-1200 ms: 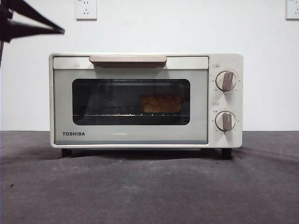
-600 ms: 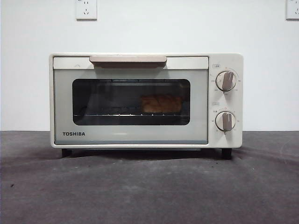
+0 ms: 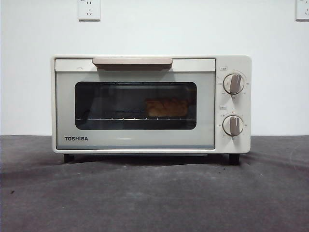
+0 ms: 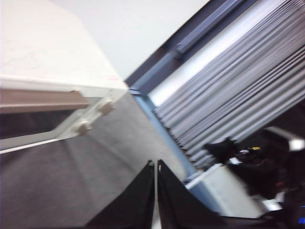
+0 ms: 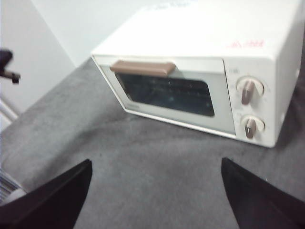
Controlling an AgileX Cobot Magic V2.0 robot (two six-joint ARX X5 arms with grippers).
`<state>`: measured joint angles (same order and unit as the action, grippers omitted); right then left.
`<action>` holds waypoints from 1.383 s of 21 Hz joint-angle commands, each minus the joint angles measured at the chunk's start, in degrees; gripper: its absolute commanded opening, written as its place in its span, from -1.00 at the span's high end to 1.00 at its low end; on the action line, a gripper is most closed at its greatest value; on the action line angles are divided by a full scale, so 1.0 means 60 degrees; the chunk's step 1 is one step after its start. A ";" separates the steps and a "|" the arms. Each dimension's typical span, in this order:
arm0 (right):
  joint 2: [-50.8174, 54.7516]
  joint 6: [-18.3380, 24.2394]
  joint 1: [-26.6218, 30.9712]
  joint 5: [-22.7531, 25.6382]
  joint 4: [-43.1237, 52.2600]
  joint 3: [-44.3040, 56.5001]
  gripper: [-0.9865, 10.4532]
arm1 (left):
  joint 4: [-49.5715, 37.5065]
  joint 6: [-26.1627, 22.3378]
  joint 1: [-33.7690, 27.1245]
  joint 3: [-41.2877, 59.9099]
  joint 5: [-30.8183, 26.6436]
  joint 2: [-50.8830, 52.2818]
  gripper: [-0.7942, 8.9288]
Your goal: The left arm flap open the oven, the right arm pick bread and place it into oven, the left arm flap close the oven
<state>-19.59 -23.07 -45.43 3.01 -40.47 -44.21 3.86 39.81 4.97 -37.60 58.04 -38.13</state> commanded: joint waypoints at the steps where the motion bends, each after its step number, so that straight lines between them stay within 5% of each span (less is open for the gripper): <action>1: -0.0033 0.0229 -0.0087 0.0000 0.0335 -0.0153 0.07 | 0.1056 -0.2138 0.0138 -0.0127 -0.0707 0.0361 0.80; 5: -0.0120 0.0474 -0.0087 0.0015 0.0488 -0.0153 0.07 | 0.2554 -0.3894 0.0448 -0.0135 -0.1898 0.1100 0.80; 9: -0.0299 0.0783 -0.0087 0.0171 0.0572 -0.0153 0.13 | 0.3282 -0.4776 0.0568 -0.0135 -0.2415 0.1351 0.80; 14: -0.0554 0.1002 -0.0087 0.0266 0.0634 -0.0153 0.83 | 0.3359 -0.4776 0.0568 -0.0135 -0.2543 0.1351 0.80; 29: -0.0769 0.0962 -0.0087 0.0259 0.0780 -0.0153 0.81 | 0.3362 -0.4779 0.0568 -0.0135 -0.2532 0.1381 0.80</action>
<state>-23.99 -17.80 -45.43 4.51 -36.53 -44.21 24.47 11.90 8.29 -37.60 42.78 -29.67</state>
